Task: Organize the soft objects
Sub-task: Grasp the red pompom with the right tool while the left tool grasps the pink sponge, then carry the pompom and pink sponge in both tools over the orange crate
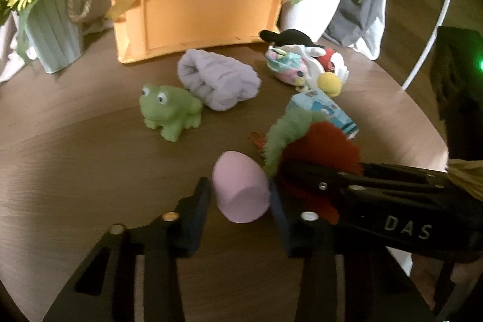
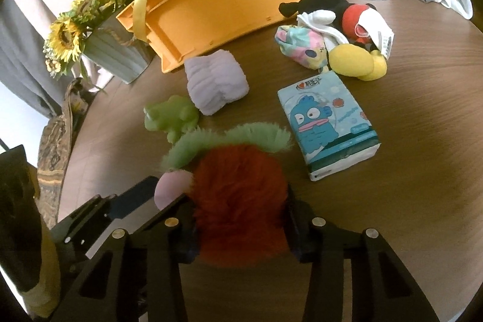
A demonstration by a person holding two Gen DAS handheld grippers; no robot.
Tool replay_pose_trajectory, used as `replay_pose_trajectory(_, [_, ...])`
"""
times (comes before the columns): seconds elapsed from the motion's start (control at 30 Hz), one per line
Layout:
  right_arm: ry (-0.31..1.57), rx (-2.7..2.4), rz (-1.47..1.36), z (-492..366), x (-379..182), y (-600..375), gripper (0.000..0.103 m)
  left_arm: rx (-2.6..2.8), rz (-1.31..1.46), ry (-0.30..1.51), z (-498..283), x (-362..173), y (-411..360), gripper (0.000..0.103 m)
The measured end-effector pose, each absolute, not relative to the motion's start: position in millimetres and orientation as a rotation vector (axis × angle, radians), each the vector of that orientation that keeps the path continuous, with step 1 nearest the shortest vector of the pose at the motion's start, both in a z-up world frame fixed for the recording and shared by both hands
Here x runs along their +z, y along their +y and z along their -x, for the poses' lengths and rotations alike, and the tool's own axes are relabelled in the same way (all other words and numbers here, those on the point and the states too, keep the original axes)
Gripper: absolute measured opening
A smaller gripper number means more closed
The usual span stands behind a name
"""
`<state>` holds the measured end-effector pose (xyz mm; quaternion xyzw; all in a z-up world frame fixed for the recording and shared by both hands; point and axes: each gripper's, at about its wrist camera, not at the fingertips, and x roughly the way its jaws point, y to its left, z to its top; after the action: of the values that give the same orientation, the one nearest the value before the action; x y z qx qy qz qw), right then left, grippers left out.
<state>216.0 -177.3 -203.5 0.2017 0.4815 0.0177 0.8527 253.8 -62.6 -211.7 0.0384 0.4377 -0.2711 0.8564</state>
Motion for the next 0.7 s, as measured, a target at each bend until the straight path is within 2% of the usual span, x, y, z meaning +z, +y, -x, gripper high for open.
replay_pose_trajectory(0.23, [1.006, 0.031, -0.406, -215, -199, -175, 0.039, -0.540, -0.105, 0.895, -252, -205, -59, 0.035])
replay_pose_trajectory(0.7, [0.928, 0.025, -0.350, -217, -166, -163, 0.039, -0.456, -0.065, 0.788, -254, -158, -28, 0.035])
